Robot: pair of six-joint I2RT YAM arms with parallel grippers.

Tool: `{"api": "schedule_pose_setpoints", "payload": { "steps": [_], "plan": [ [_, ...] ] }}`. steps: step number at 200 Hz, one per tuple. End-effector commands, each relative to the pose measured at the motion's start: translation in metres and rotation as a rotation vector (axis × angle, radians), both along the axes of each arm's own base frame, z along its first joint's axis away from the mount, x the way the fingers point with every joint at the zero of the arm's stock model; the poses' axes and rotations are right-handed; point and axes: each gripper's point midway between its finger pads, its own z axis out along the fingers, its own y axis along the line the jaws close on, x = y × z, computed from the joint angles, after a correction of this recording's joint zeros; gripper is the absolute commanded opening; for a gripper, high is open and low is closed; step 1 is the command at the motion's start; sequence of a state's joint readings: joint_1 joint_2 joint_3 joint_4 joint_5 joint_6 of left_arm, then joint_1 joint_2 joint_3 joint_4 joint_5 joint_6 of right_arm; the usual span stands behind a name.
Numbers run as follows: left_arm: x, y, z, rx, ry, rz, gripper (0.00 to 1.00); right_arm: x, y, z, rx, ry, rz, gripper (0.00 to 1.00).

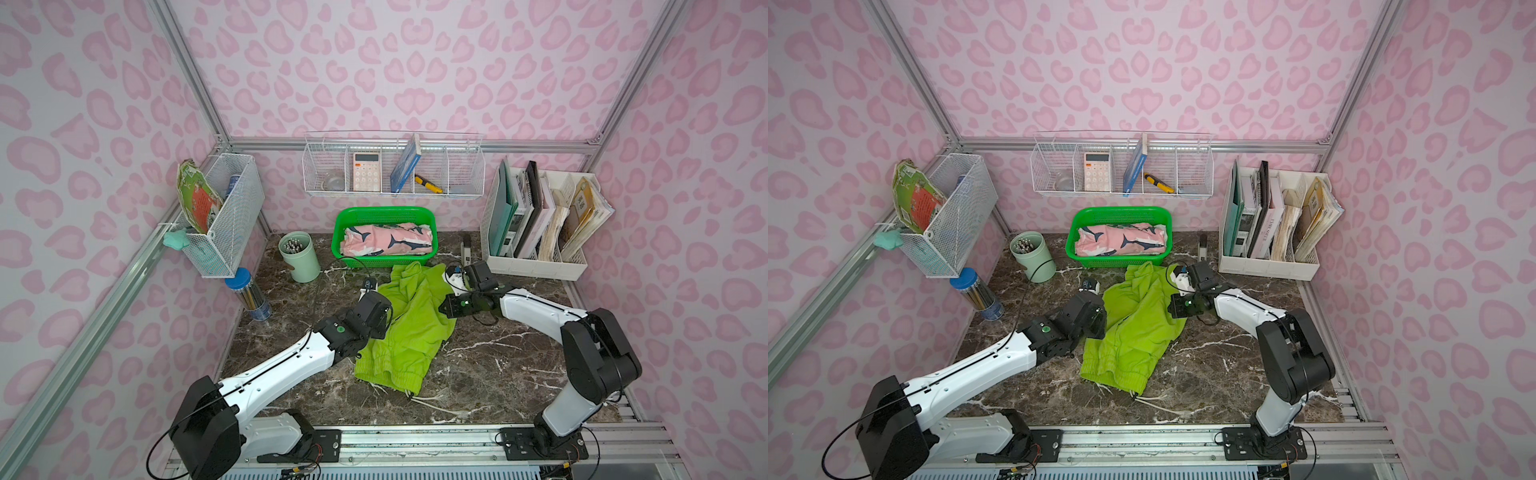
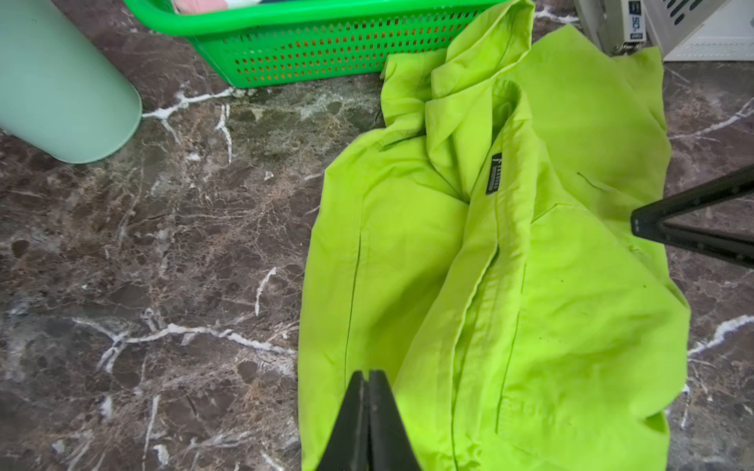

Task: Roll up the shorts
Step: Adjust the shorts at the center of the board.

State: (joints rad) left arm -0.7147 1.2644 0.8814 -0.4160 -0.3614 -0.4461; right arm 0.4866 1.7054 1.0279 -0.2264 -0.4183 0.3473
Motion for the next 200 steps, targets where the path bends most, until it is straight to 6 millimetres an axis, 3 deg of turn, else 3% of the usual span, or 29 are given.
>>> {"api": "schedule_pose_setpoints", "payload": {
  "steps": [1, 39, 77, 116, 175, 200],
  "plan": [
    [-0.003, -0.006, -0.013, -0.05, 0.068, -0.021, 0.0, -0.001, 0.003, -0.014, -0.016, 0.015, -0.007, 0.0],
    [-0.013, -0.01, -0.045, -0.054, 0.192, -0.049, 0.0, -0.009, -0.014, -0.048, -0.099, 0.076, -0.025, 0.0],
    [-0.03, -0.046, -0.066, -0.155, 0.331, -0.224, 0.0, -0.004, -0.049, -0.062, -0.21, 0.08, -0.07, 0.0],
    [-0.041, -0.058, -0.083, -0.161, 0.433, -0.293, 0.0, 0.013, -0.09, -0.068, -0.284, 0.083, -0.135, 0.0],
    [-0.059, -0.083, -0.085, -0.27, 0.522, -0.403, 0.0, 0.046, -0.124, -0.083, -0.36, 0.088, -0.184, 0.0],
    [-0.077, -0.096, -0.104, -0.237, 0.603, -0.463, 0.0, 0.064, -0.137, -0.082, -0.437, 0.067, -0.209, 0.0]
  ]
}}
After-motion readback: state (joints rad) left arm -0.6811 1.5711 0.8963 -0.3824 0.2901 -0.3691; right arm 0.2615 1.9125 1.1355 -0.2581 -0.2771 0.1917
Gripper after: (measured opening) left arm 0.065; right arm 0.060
